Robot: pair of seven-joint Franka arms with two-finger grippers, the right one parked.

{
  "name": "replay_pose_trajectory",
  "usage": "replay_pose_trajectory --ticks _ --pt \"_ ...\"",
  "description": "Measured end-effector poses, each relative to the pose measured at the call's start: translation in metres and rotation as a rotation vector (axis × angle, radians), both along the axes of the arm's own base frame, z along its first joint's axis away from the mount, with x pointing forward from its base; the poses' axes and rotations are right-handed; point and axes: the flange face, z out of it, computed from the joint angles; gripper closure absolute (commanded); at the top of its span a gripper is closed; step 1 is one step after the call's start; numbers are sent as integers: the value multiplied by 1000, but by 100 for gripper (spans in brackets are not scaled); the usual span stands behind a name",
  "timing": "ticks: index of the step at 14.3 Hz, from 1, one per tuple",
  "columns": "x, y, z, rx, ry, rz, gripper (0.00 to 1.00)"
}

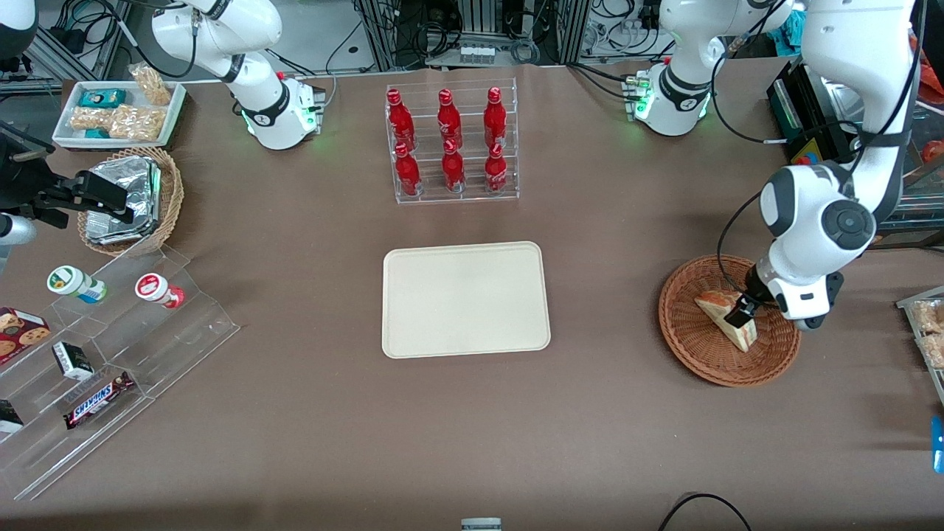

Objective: Place sandwich from basket to tray
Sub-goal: 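Move the left gripper down over the sandwich in the wicker basket, then close the left gripper on the wrapped sandwich and lift it, then carry the sandwich with the left gripper over the cream tray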

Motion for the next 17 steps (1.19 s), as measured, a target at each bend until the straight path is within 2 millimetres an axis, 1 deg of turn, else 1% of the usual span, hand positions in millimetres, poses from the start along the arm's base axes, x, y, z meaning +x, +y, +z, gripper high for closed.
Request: replay_pose_trajectory --ticks 1,2,3,5,6,7,8,9,10,11,13,14,15,17 --pt "1 0 -8 0 8 -1 91" --pt "1 0 -12 0 14 -1 97" --pt "2 -1 -13 0 15 -1 97" --pt "7 -1 -6 1 14 -1 98" --pt "12 -3 1 3 34 -6 98" --pt "18 -9 13 6 67 -25 99" --pt "25 -22 30 10 108 -70 100" --pt "30 -38 45 13 150 -131 100" --pt "31 -60 58 16 186 -206 99" --pt "30 -86 65 18 203 -287 98" --pt "21 -136 69 13 228 -511 98" --pt "16 -165 71 6 231 -627 96" --pt "9 -198 71 6 229 -704 97" --pt "-6 -264 67 3 225 -787 98"
